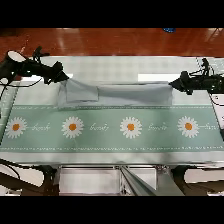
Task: Fold the shirts.
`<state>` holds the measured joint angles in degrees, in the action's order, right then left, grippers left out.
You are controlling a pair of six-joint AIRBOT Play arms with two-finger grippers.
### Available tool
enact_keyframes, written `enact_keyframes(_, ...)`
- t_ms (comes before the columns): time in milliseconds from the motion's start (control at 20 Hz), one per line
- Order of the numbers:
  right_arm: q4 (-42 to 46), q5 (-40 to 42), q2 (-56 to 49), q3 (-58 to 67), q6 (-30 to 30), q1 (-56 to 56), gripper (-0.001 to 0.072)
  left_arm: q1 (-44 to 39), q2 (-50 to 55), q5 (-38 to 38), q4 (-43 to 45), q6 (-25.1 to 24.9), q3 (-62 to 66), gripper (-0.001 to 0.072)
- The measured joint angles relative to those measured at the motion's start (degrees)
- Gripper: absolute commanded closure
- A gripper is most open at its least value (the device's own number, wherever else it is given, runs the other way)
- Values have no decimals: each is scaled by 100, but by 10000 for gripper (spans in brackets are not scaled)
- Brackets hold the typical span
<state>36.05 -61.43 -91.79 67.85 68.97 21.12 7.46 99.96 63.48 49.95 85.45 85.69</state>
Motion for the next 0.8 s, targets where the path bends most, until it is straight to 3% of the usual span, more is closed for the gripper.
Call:
enact_keyframes(200,33,304,-267,227,116,0,295,31,278,210,33,11,269,198)
enact_keyframes(400,63,-92,-334,568,173,365,295,402,129,678,184,160,614,198)
enact_keyframes(600,774,-420,-367,684,573,557,295,472,-809,815,238,-155,553,198)
enact_keyframes(800,1357,-483,-522,708,887,435,295,133,-2223,361,251,-516,-339,198)
